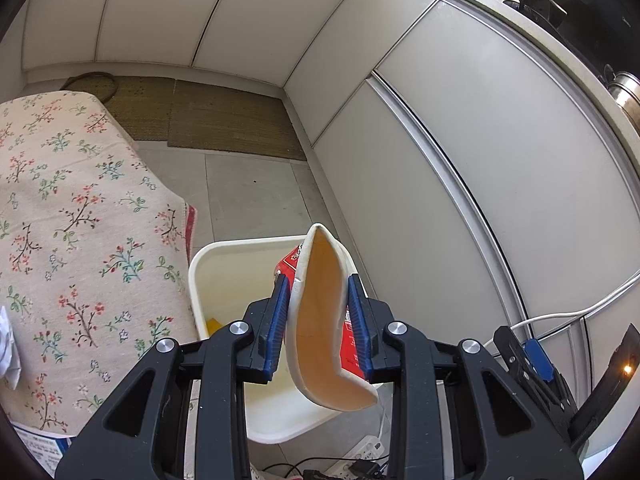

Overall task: Collect trash
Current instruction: 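Carry the red noodle cup over the bin and open the left tool, then return both tools to the table and grasp the milk carton with the left tool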

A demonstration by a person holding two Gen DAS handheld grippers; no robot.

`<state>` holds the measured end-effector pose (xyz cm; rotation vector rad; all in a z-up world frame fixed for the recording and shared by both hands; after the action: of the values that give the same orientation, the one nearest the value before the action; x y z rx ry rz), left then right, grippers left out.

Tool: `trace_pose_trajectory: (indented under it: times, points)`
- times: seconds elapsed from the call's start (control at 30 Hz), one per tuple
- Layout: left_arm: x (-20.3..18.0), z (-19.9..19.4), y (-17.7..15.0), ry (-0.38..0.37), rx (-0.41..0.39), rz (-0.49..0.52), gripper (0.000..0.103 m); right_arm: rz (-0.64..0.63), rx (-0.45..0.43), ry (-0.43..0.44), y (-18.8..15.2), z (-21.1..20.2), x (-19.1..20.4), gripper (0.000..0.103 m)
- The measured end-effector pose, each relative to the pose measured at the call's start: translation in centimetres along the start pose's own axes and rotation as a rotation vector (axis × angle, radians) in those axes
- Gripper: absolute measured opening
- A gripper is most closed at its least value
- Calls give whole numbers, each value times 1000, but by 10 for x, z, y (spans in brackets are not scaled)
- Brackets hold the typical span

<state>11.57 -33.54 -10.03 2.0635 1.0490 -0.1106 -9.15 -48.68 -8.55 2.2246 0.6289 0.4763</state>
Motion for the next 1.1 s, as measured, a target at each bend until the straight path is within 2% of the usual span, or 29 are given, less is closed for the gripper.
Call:
trace_pose_trajectory:
  times: [0.17,0.23,0.5,0.87,1.1]
  points:
    - [-3,11,6,16,22,10,29,6,6,-6,-1,2,0,83]
    - [-3,10,5,21,22,19,32,7,7,-6,0,3,0,83]
    - [-1,-6,-5,121,-20,81,64,-2,2,12,-3,-1,8,85]
    - [16,-46,-24,276,-34,122,91,-54,16,103,-21,-16,43,95]
    - [39,-80,-37,391,-43,156,94,-122,28,176,-40,-33,84,95]
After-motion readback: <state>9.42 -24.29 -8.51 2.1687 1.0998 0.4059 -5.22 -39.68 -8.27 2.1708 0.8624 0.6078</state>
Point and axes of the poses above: each gripper's, at about its wrist camera, not at the fingertips, and z roughly the way its jaws point, x to its left, y to its top, the point moved 2 cm from there along z, roughly the way its jaws point, and after that the axes turned 11 degrees about z, right-handed, at the moved point
